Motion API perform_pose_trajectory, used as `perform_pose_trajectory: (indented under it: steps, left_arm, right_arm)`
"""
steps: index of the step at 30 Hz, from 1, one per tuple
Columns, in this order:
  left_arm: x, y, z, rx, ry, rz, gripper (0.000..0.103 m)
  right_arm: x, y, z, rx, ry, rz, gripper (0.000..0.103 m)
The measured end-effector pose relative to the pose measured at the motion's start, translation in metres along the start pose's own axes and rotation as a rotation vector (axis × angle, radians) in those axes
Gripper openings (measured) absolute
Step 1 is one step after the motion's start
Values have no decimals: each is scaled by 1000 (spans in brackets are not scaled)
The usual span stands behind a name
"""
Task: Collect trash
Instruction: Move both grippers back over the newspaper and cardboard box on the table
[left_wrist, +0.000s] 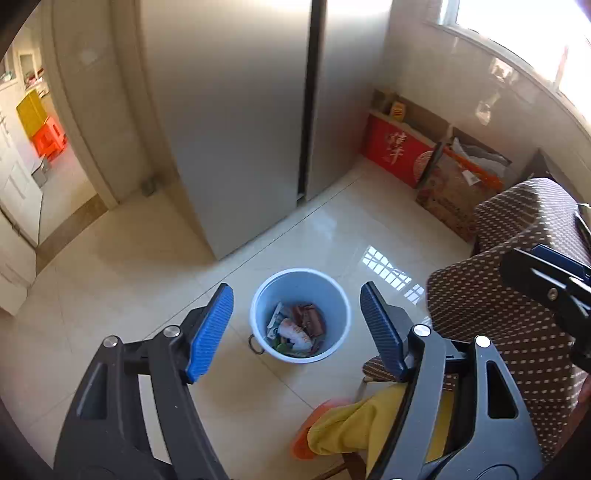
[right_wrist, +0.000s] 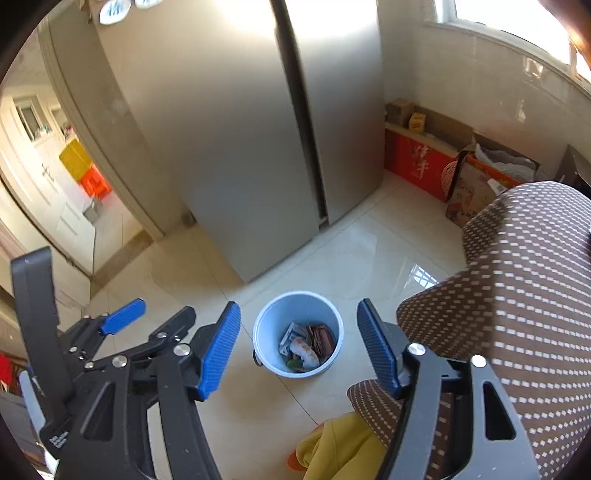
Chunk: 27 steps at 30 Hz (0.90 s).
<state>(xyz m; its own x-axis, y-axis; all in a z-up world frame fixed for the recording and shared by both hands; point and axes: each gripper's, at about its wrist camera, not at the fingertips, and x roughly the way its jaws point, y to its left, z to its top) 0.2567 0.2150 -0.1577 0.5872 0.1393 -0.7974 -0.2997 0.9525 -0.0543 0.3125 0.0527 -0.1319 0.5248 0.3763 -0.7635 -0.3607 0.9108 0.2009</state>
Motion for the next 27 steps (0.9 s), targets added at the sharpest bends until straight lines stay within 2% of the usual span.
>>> perform_pose_trajectory:
  steps: [6, 11, 17, 24, 27]
  left_arm:
    - [-29, -49, 7, 69, -71, -64, 71]
    - [-38, -92, 6, 135, -88, -104, 71]
    - [-47, -159, 0, 226, -84, -172, 71]
    - [-60, -240, -8, 339, -90, -276, 76]
    - [-60, -270, -12, 376, -84, -298, 78]
  right_arm:
    - [-48, -35, -4, 57, -80, -25, 65]
    - [-91, -82, -17, 124, -143, -89, 65]
    - [-130, -148, -40, 234, -177, -182, 65]
    - [-167, -226, -69, 377, -202, -308, 79]
    - [-182, -256, -83, 429, -212, -359, 83]
